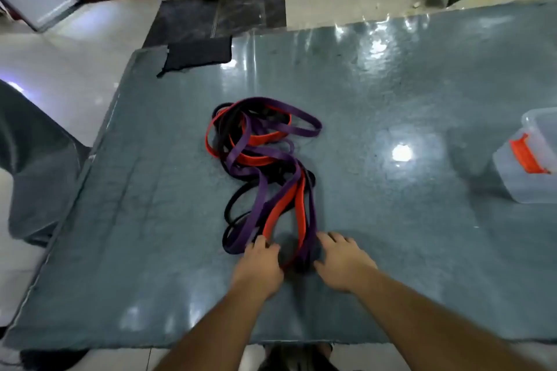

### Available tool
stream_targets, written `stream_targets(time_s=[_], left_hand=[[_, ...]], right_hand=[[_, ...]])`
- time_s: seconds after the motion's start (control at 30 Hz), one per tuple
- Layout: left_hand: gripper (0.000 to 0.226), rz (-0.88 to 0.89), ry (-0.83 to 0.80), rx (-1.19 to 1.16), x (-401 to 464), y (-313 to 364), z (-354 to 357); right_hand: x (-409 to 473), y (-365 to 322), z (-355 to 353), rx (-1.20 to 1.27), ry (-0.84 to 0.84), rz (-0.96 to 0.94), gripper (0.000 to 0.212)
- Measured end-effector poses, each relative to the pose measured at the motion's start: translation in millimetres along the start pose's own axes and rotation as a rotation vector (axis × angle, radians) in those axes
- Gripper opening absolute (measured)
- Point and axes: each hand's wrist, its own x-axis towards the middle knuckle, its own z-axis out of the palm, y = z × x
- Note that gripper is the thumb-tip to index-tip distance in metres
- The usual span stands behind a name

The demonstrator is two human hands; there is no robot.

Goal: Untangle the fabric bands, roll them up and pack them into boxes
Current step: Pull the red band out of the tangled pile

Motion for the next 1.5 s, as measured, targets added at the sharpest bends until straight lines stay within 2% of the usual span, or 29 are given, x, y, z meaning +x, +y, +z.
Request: stream_targets(time_s=[0.13,0.23,0.37,0.5,0.57,0.63,0.7,0.77,0.83,0.9,1.0,1.1,1.17,1.23,1.27,1.33,1.4,1.5], left_hand=[[0.036,0.035,-0.077,0.046,5.3,-7.4,7.5],[0.027,0.045,-0.050,0.019,4.8,-8.0,6.3],[0.021,0.076,0.105,-0.102,-0.3,-7.6,-14.7],[0.013,0.212,0.350,-0.277,-8.3,-4.0,-42.6],[0.014,0.265,0.441,-0.377,-12.9,-2.4,-56.7],[0.017,0.299,0.504,-0.474,-19.8,1.9,-71.8],[0.020,0.331,0.560,-0.583,-28.7,8.6,-86.0],[0.025,0.350,0.532,-0.729,-42.9,17.4,-97.8],[0.027,0.409,0.459,-0.817,-59.8,25.8,-105.0],[0.024,0.513,0.403,-0.819,-75.6,33.3,-110.5],[0.024,0.580,0.326,-0.811,-88.7,34.9,-114.8],[0.019,0.512,0.276,-0.913,-81.9,25.0,-109.9],[0.012,0.359,0.239,-1.085,-66.5,14.1,-102.9],[0.008,0.208,0.233,-1.119,-46.5,2.5,-96.7],[0.008,0.157,0.224,-1.100,-38.4,-0.9,-96.6],[0.014,0.063,0.184,-1.136,-25.8,-1.0,-101.9],[0.028,-0.049,0.098,-1.320,-14.7,5.8,-112.3],[0.045,-0.228,-0.021,-1.583,-0.4,9.9,-131.7]], right_hand=[[1.3,8.7,1.6,0.020,-0.013,0.021,0.068],[-0.1,11.3,3.3,0.024,0.008,0.003,0.066],[-2.1,5.1,-4.8,0.072,0.081,-0.023,0.062],[-0.9,-11.2,-17.9,0.151,0.235,-0.067,0.049],[-0.8,-23.3,-29.7,0.241,0.335,-0.073,0.039],[0.8,-34.8,-42.5,0.373,0.364,-0.030,0.033],[3.7,-44.1,-56.3,0.546,0.297,0.067,0.046],[5.3,-53.6,-68.1,0.866,0.231,0.154,0.061],[-0.4,-60.2,-80.7,1.214,0.098,0.226,0.056],[-8.8,-66.1,-94.1,1.345,-0.106,0.198,0.043],[-14.7,-73.9,-103.8,1.326,-0.309,0.111,0.028],[-7.9,-81.6,-102.4,1.244,-0.139,0.179,0.010],[-8.6,-85.9,-100.4,1.227,-0.002,0.202,0.009],[-12.2,-89.0,-99.3,1.166,0.065,0.178,0.012],[-15.4,-90.9,-99.2,1.079,0.094,0.139,0.011],[-27.2,-97.1,-100.4,0.751,0.161,0.024,0.010],[-39.0,-101.9,-97.2,0.421,0.221,-0.108,0.015],[-64.0,-105.4,-89.5,0.145,0.303,-0.228,0.032]])
